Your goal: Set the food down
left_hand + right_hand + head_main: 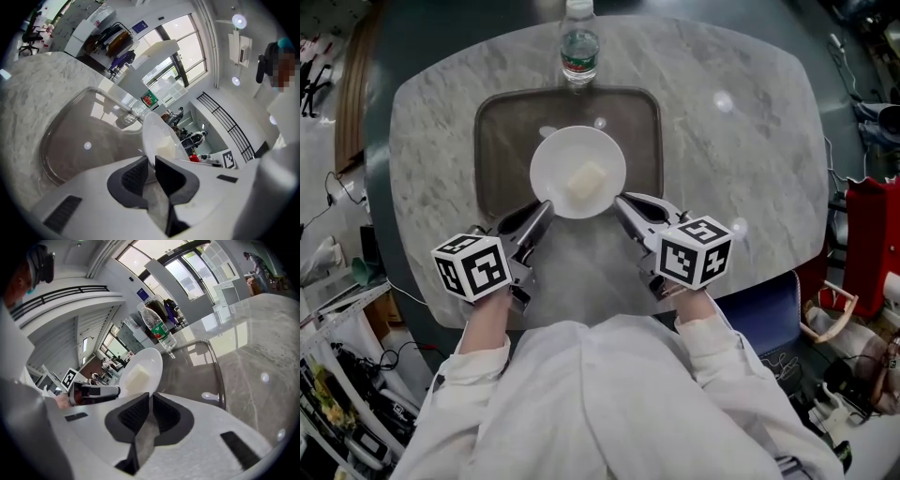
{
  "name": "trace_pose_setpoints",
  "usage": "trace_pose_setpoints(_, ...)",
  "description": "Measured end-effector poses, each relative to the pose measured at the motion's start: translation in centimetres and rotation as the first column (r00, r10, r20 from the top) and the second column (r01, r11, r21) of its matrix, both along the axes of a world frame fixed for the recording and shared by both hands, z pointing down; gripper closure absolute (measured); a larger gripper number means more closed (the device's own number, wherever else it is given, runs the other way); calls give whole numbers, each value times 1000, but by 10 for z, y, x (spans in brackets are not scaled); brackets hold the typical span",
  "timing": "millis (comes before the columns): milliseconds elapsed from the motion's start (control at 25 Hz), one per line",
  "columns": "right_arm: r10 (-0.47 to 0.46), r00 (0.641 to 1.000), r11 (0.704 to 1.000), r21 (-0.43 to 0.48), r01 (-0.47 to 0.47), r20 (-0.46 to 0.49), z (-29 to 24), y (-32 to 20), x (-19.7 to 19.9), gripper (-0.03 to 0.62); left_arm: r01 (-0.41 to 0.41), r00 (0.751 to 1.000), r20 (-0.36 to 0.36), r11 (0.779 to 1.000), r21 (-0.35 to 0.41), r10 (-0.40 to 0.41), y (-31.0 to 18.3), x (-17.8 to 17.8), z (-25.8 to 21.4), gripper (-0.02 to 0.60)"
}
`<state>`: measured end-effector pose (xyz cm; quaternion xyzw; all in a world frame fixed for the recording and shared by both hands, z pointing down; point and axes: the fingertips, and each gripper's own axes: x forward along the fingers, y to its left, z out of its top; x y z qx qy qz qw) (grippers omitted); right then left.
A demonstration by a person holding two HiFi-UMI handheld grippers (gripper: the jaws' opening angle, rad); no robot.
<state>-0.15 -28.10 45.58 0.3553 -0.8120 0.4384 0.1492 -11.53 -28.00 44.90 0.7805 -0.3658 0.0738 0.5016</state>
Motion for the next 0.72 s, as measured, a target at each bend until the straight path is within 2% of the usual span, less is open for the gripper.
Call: trace_pose_setpoints(720, 16, 999, 999, -46, -18, -43, 31, -26, -18, 579, -40, 999, 4, 996, -74, 40, -33, -16, 31, 534)
